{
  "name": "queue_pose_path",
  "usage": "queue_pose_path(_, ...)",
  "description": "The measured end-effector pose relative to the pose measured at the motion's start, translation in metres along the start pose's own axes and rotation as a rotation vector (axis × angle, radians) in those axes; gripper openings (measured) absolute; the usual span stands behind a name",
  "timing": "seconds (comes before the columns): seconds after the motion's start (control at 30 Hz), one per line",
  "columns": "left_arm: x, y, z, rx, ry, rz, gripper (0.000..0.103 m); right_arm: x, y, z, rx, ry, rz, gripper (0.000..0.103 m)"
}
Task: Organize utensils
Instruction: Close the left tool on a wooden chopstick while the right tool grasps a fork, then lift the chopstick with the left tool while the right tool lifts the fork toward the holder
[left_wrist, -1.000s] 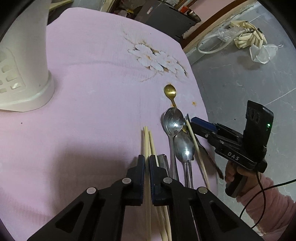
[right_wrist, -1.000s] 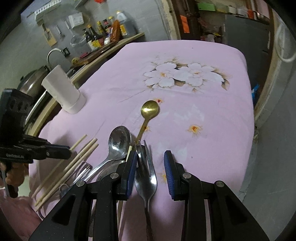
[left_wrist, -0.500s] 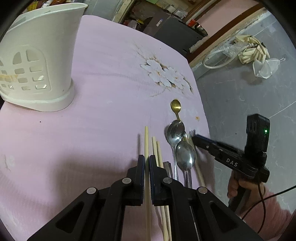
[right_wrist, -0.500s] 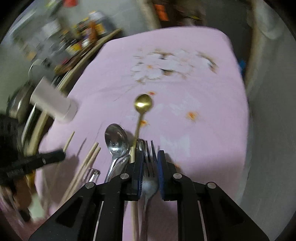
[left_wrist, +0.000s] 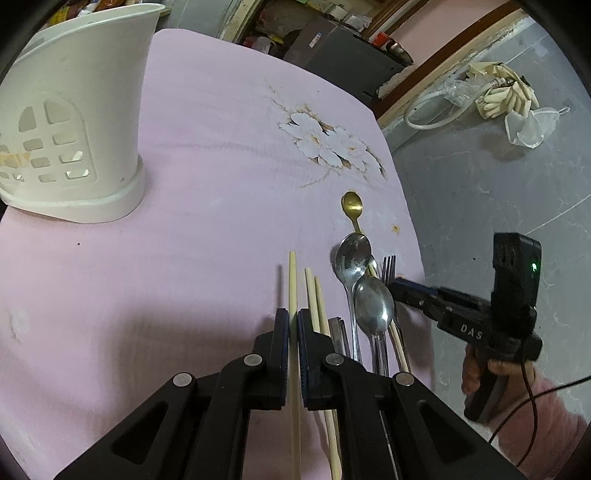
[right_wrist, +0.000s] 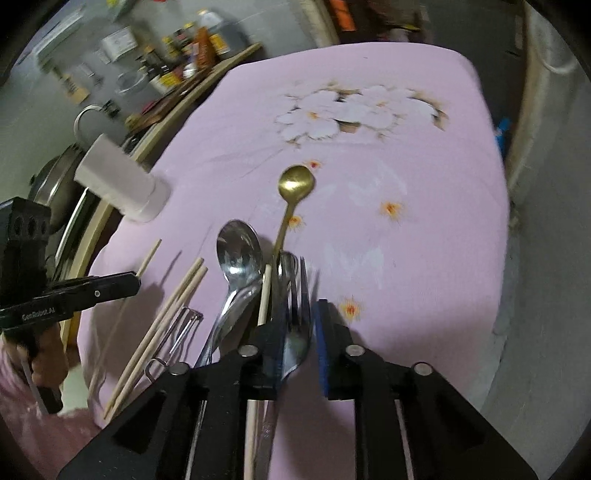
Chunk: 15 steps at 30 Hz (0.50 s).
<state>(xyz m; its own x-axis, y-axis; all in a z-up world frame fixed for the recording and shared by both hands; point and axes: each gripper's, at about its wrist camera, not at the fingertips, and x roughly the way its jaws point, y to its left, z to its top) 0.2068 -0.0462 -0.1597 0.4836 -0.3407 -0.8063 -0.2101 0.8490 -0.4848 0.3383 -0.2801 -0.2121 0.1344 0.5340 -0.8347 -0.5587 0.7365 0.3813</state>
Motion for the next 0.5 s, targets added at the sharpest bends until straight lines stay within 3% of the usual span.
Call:
queue_pose_path(0.1, -0.002, 0.001, -0.001, -0.006, -0.006, -0.001, 0.005, 0.003, 0.000, 0.014, -0.070, 0.015, 0.049, 0.029)
queue_pose_path(0.17, -0.002, 0.001, -0.003, -0.015, -0.007, -0.002, 0.005, 0.006, 0.002, 0.019, -0.103, 0.022, 0.057, 0.029)
queue_pose_path(0.27, -0.004, 0.002, -0.004, -0.026, -0.011, 0.001, 0.005, 0.008, 0.000, 0.026, -0.119, 0.032, 0.076, 0.017)
queue_pose_path(0.5, -0.020, -0.004, -0.002, -0.006, -0.046, -0.012, 0.005, -0.010, -0.015, 0.015, 0.019, -0.011, 0.100, 0.017)
